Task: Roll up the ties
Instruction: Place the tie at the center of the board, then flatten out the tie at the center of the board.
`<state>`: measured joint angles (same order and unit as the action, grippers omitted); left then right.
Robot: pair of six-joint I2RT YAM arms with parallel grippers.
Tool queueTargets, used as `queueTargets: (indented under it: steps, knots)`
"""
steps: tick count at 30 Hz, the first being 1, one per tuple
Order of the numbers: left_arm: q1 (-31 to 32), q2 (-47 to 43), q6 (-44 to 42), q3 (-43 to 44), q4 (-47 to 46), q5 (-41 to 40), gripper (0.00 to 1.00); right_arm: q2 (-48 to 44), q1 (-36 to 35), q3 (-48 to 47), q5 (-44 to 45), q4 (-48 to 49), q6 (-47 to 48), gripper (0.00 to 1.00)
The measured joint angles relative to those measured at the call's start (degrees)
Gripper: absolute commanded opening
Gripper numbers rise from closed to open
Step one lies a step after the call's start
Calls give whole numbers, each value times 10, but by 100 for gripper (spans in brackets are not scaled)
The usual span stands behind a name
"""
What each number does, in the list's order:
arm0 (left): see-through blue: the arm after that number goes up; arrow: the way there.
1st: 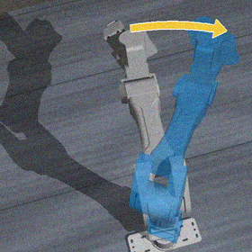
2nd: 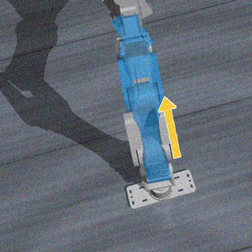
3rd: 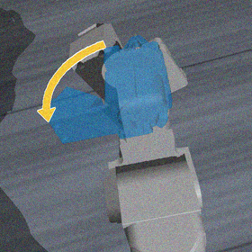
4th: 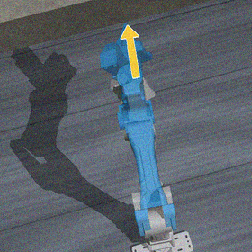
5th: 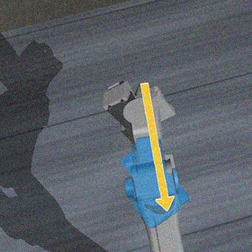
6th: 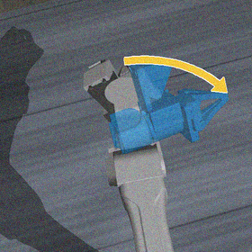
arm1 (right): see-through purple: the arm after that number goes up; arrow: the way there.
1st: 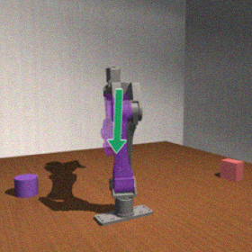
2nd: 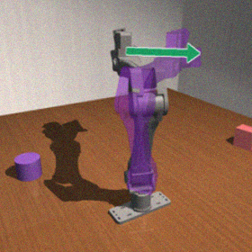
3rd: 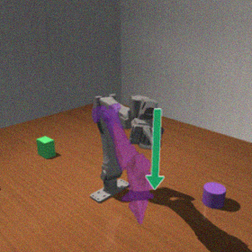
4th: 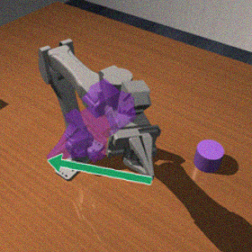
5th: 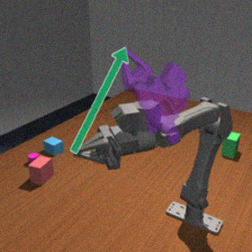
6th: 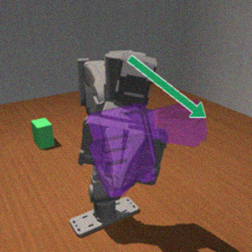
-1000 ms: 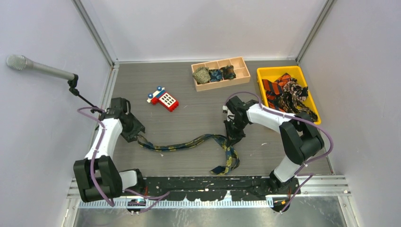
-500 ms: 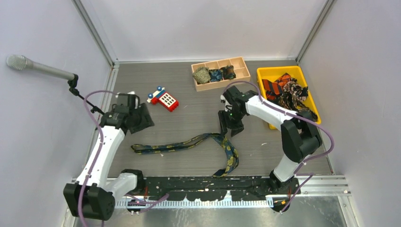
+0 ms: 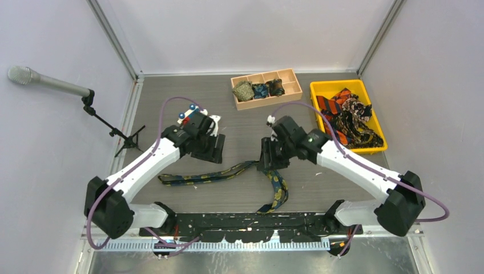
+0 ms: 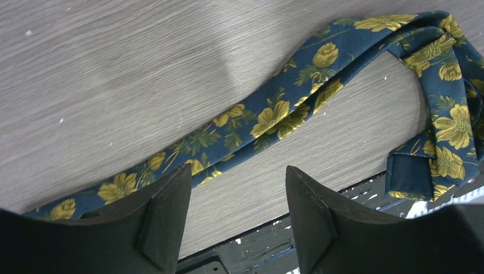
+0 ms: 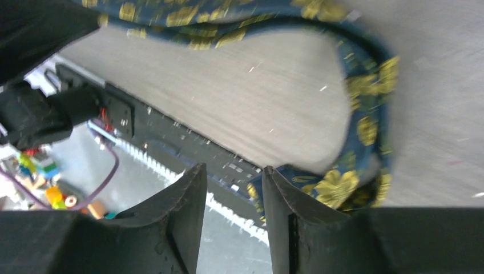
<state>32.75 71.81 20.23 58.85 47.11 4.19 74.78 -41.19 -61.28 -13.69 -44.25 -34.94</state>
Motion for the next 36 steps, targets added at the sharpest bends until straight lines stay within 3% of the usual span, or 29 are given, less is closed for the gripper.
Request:
queueTargets:
  steps: [8,14,19,21,22,23,25,30,36]
  knots:
    - [77,89,-38,39,-33,31,68,-19,-126,129,16,105,-165,30]
    - [175,175,-87,107,-47,23,70,-28,-136,183,59,126,-225,26]
    - [182,249,-114,126,-53,7,67,-42,-136,218,76,139,-254,25]
    - [181,284,-123,133,-52,-5,61,-43,-136,230,76,146,-261,25]
    - [181,298,-128,137,-52,-10,52,-43,-136,236,76,149,-265,25]
    - [181,333,-139,148,-50,-22,24,-45,-136,250,77,151,-272,25]
    - [181,340,-139,153,-46,-27,11,-45,-136,252,81,150,-275,25]
    - [176,402,-150,226,-11,-48,6,-52,-133,251,144,106,-301,25]
    - [146,419,-149,245,27,-8,4,-76,-78,249,212,45,-323,25]
